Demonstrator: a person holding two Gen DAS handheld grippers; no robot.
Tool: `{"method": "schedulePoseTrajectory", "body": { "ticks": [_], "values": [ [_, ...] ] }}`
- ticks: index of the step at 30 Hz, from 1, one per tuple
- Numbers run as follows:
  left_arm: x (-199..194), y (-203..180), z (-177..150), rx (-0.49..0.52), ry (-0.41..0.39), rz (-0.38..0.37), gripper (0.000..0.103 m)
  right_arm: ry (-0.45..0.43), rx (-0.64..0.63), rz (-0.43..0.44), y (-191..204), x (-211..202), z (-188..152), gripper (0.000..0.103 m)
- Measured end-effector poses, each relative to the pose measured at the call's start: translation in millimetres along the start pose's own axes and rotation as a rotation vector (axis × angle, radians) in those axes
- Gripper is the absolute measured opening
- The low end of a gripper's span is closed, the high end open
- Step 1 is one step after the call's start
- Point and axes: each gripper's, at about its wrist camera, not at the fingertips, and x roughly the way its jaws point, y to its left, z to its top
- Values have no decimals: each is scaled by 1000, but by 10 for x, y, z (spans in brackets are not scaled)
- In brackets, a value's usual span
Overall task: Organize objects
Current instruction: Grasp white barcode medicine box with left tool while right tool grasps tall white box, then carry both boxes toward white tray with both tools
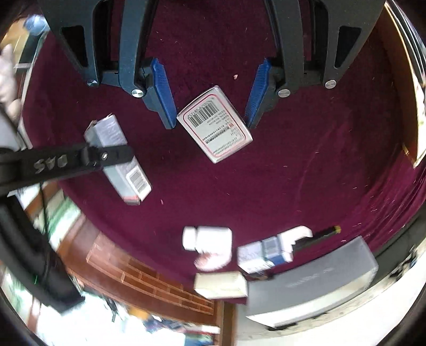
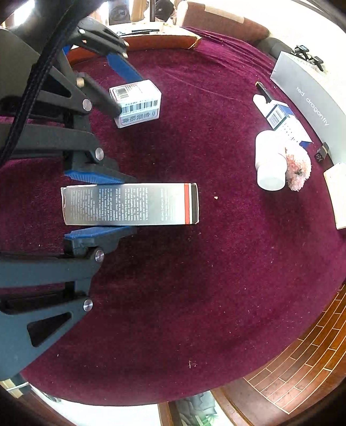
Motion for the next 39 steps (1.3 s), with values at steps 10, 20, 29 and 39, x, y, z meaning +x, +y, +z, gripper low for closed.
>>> {"method": "schedulePoseTrajectory", "body": {
  "ticks": [10, 20, 29, 39],
  "values": [
    [69, 158, 60, -145, 16, -43, 28, -8, -12, 1, 32, 26, 16, 34],
    [-178, 482, -134, -303, -3, -90, 28, -11, -70, -59, 240, 86, -9, 56],
    [-490, 562, -333, -315, -10, 5, 29, -26, -148, -201, 404, 121, -69, 51],
    [-981, 940, -646, -411, -50, -2, 29, -109, -132, -183, 455, -101, -133, 25]
  ]
}}
